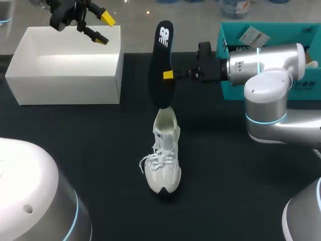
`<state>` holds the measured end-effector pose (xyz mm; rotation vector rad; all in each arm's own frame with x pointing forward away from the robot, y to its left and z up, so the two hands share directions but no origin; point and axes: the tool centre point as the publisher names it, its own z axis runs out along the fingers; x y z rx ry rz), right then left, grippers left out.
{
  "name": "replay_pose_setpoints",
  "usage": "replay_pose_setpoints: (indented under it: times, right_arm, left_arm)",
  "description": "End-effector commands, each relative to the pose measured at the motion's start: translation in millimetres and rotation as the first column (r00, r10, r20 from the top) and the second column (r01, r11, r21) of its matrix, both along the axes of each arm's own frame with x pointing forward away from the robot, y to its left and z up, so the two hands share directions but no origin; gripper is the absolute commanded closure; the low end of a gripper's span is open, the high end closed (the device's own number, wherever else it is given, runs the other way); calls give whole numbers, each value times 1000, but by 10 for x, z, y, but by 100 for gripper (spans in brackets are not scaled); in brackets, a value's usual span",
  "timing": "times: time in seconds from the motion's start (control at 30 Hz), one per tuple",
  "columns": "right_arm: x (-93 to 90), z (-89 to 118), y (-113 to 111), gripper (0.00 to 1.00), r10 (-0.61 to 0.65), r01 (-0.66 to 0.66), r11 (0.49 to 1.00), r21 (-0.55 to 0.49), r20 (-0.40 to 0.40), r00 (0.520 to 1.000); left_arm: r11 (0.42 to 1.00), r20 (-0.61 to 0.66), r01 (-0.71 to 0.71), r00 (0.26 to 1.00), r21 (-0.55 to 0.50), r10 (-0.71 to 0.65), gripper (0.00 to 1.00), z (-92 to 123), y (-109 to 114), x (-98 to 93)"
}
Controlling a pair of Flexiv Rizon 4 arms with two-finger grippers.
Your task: Take the shoe out of the shoebox, open the shoe tongue, remove and reinsert the insole, then place the shoe into the shoebox
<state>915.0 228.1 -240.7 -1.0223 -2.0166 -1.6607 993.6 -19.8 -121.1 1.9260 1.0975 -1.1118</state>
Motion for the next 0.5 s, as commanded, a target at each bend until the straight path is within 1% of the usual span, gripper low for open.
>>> replay_pose_setpoints:
  times: [0.03,0.3,0.5]
  right_arm:
    - [-51,-179,150,100,-6,6,1000,2,-4,1000]
    - [-159,-427,242,100,-5,5,1000,9,-24,1000]
    - [-242,-518,275,100,-7,8,1000,15,-47,999]
  left_arm:
    - [1000,0,3,1000,3,-3,0,4,6,10]
    - [1000,0,3,1000,3,-3,0,4,6,10]
    - [1000,0,3,1000,3,-3,0,4,6,10]
